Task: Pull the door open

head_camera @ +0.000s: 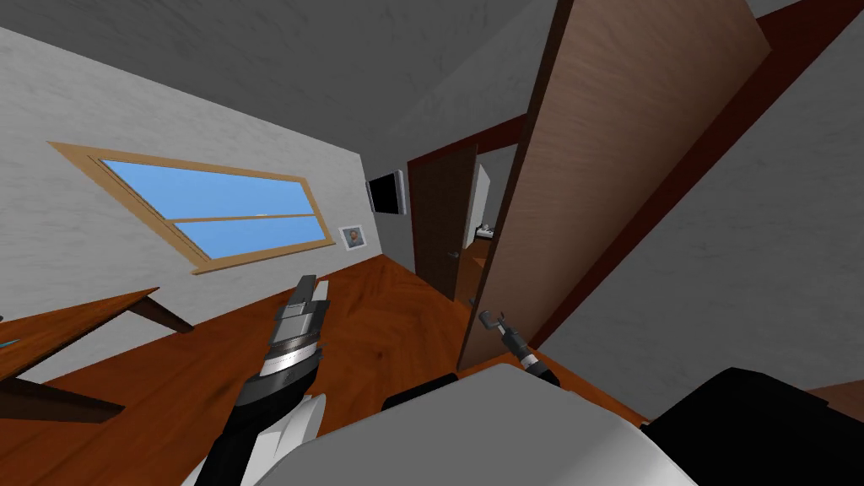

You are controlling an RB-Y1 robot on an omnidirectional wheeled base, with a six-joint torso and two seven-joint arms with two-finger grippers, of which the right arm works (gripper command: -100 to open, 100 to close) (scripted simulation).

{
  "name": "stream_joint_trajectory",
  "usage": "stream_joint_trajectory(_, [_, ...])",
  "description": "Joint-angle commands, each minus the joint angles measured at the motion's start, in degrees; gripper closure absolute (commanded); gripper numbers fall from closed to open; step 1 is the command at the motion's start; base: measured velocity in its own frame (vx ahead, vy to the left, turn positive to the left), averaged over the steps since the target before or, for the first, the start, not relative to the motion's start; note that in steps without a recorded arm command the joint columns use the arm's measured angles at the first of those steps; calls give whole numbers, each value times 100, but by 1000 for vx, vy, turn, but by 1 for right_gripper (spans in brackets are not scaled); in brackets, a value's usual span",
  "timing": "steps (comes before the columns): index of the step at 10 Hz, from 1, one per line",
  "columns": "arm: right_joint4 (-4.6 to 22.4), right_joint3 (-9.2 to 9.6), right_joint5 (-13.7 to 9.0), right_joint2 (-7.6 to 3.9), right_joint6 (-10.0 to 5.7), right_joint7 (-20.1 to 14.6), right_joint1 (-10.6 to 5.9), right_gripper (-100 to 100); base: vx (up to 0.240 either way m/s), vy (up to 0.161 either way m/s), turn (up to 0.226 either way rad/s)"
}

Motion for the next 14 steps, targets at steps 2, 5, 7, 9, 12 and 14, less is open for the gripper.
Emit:
stream_joint_trajectory(2, [-6,-10,111,91,84,7,-106,100,-196,-44,87])
stream_joint_trajectory(5, [-19,-104,312,208,303,6,-331,100,-225,-50,133])
stream_joint_trajectory(7, [-26,-153,417,269,417,6,-448,100,-217,-80,117])
stream_joint_trajectory(9, [-33,-199,515,326,524,5,-557,100,-202,-59,88])
stream_joint_trajectory(12, [-42,-261,646,402,667,4,-704,100,-176,-93,101])
stream_joint_trajectory(14, [5,-296,637,370,674,-7,-750,100,-127,-74,62])
